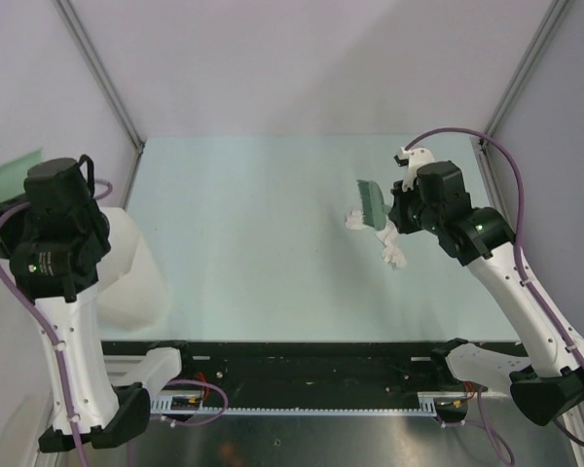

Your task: Sweep away the paper scraps from the table

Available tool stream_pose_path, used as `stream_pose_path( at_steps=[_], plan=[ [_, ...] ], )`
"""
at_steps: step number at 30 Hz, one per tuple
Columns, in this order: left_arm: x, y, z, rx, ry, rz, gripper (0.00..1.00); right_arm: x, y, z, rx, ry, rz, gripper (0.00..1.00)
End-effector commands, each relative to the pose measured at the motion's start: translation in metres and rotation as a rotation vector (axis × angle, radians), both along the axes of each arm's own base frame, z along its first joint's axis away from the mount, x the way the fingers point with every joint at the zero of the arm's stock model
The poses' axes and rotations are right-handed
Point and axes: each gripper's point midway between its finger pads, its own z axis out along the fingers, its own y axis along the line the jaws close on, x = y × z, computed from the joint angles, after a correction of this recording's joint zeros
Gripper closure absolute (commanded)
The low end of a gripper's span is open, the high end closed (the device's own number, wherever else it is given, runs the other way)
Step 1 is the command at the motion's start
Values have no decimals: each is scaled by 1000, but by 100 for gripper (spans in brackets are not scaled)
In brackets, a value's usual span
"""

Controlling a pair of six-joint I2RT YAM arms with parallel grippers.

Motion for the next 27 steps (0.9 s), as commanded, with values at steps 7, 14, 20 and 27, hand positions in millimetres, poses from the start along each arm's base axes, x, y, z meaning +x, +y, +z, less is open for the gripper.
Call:
stream_pose_path(
  at_steps=[7, 14, 20, 27],
  plan=[
    [85, -39, 27, -276, -482, -451, 100, 59, -6, -15, -375, -145, -45, 100],
    [158, -97, -6, -640, -606, -698, 100, 88, 22, -56, -831, -182, 62, 100],
    [187, -130, -59, -883, -569, -724, 100, 78, 84, -119, -1043, -184, 409, 100],
    [195, -147, -110, -1004, -462, -710, 100, 9, 134, -153, -1018, -113, 703, 100]
  ],
)
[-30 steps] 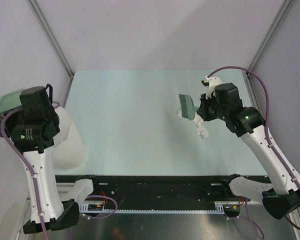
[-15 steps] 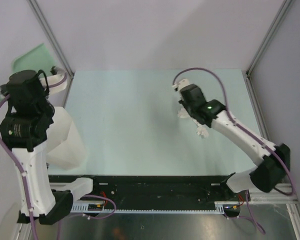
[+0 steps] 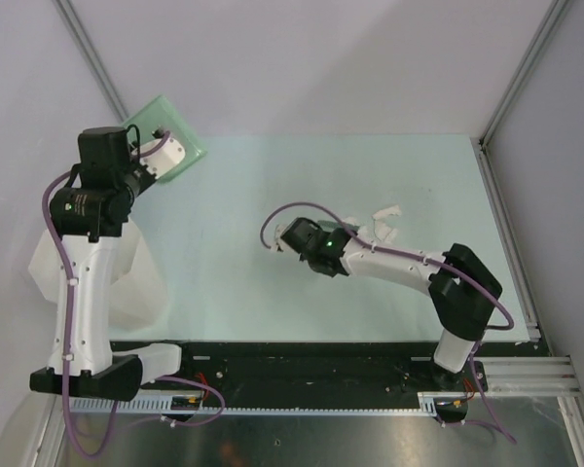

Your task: Sweep away the paper scraps from the table

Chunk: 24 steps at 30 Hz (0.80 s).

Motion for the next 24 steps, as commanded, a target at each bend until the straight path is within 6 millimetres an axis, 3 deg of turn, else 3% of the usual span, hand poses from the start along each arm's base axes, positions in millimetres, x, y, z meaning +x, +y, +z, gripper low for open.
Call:
stream_pose_path(
  at_steps=[1, 2, 4, 6, 7, 10, 14, 17, 18, 20, 21, 22, 24],
  plan=[
    [1, -26, -14, -133, -8, -88, 100, -54, 37, 8, 56, 110, 175, 100],
    [2, -28, -20, -133, 9, -99, 100, -70, 48, 8, 105, 163, 223, 100],
    [3, -35, -37, -132, 57, -130, 100, -94, 58, 30, 198, 178, 271, 100],
    [3, -42, -57, -142, 109, -150, 100, -107, 62, 49, 263, 168, 298, 100],
    [4, -51, -65, -148, 132, -176, 100, -111, 62, 69, 326, 138, 300, 100],
    [2, -73, -97, -130, 225, -238, 100, -109, 51, 109, 454, 67, 227, 100],
    [-11, -98, -145, -79, 364, -315, 100, -102, 29, 136, 551, 15, 107, 100],
    [-40, -101, -210, -20, 583, -342, 100, -95, 10, 133, 612, 42, -48, 100],
    [-51, -103, -228, 5, 665, -350, 100, -85, -2, 133, 638, 48, -127, 100],
    [-73, -100, -260, 27, 791, -334, 100, -86, -10, 120, 710, 157, -253, 100],
    [-82, -104, -273, 42, 859, -342, 100, -74, -29, 117, 729, 180, -347, 100],
    [-90, -105, -281, 43, 903, -344, 100, -79, -25, 112, 786, 266, -378, 100],
    [-106, -106, -302, 57, 1013, -347, 100, -70, -38, 107, 858, 326, -496, 100]
  ],
)
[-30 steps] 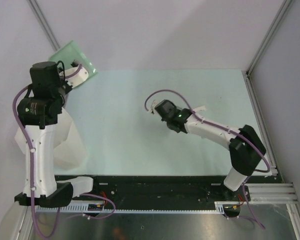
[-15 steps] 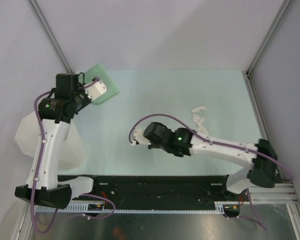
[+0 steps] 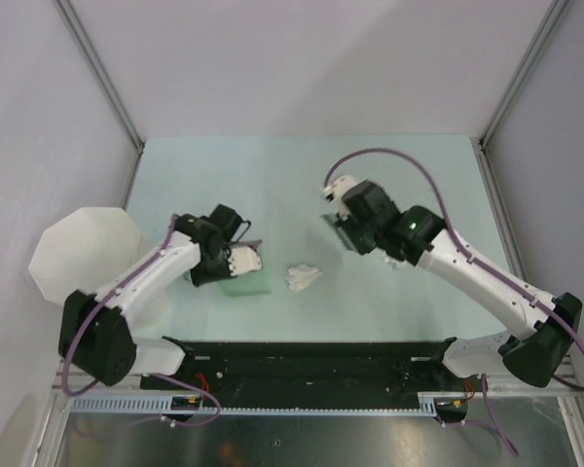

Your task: Sweep away the paper scraps from the table

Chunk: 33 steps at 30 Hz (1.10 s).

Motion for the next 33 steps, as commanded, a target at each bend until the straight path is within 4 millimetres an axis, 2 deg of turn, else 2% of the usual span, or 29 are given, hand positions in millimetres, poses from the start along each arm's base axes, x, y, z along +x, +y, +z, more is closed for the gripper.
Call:
stream_pose_path(
  at_steps=[1, 6, 9, 10, 12, 15, 17, 18, 20, 21, 24, 25, 26, 28, 30, 32, 33],
  plan=[
    [-36, -1, -32, 46, 189, 13, 100, -4, -10, -4, 245, 266, -175, 100],
    [-37, -19, -50, 10, 320, 14, 100, 5, -16, -28, 260, 403, -189, 100],
    [-30, -23, -59, 38, 362, 27, 100, 9, -10, -33, 292, 469, -166, 100],
    [-28, -23, -61, 52, 369, 28, 100, 12, -9, -43, 255, 484, -171, 100],
    [-22, -25, -66, 63, 382, 32, 100, 16, -11, -50, 211, 492, -196, 100],
    [-14, -32, -72, 52, 374, 49, 100, 15, 1, -65, 190, 541, -174, 100],
    [-7, -32, -75, 61, 343, 56, 100, 6, 25, -70, 213, 584, -99, 100],
    [-5, -33, -76, 64, 335, 56, 100, 7, 38, -65, 245, 576, -58, 100],
    [-4, -36, -79, 56, 334, 58, 100, -8, 71, -58, 317, 625, 61, 100],
    [-4, -38, -80, 47, 337, 62, 100, -17, 98, -44, 390, 635, 165, 100],
    [-8, -48, -84, 0, 365, 64, 100, -36, 142, -18, 522, 653, 333, 100],
    [-9, -49, -84, -3, 366, 58, 100, -34, 147, -11, 541, 640, 348, 100],
    [-17, -56, -86, -48, 400, 58, 100, -31, 148, -8, 546, 628, 335, 100],
    [-23, -62, -86, -91, 419, 48, 100, -10, 136, -11, 511, 547, 237, 100],
    [-30, -70, -84, -149, 445, 43, 100, 4, 118, -6, 497, 491, 164, 100],
    [-31, -78, -79, -199, 444, 32, 100, 6, 104, -3, 483, 461, 125, 100],
    [-34, -89, -76, -258, 463, 24, 100, 15, 90, 8, 466, 383, 75, 100]
  ],
)
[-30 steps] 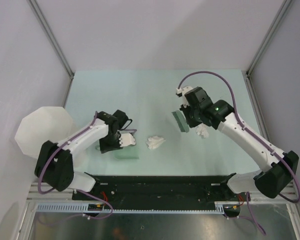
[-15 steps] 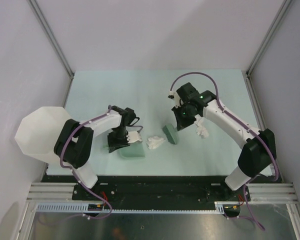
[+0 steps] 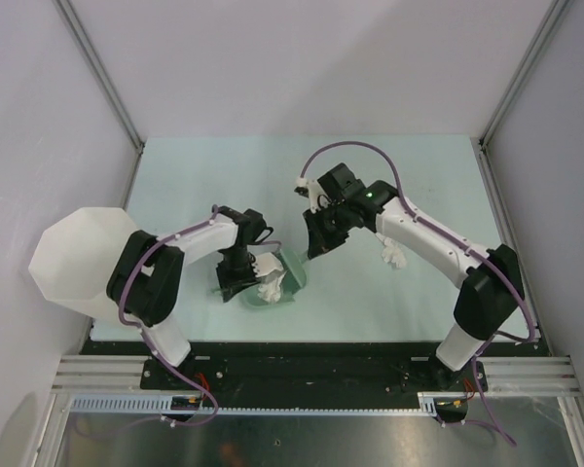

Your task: Sweep away the paper scraps from the table

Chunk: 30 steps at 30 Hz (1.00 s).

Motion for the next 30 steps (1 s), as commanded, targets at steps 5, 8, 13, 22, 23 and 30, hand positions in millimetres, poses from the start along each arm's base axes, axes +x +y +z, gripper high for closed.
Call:
stream_pose_path(
  at_steps=[5, 8, 13, 22, 23, 30],
  plan=[
    [0, -87, 39, -482, -11, -5, 100, 41, -32, 117, 85, -474, -207, 100],
    [15, -105, 56, -564, -78, -2, 100, 32, -25, 143, 175, -510, -172, 100],
    [39, -111, 79, -603, -231, 22, 100, 45, -62, 159, 73, -604, -319, 100],
    [76, -100, 147, -656, -471, 152, 100, 36, -145, 249, 187, -856, -549, 100],
    [77, -103, 156, -696, -474, 161, 100, 30, -156, 258, 199, -885, -579, 100],
    [108, -80, 246, -906, -592, 411, 100, 34, -177, 221, 91, -832, -624, 100]
  ],
)
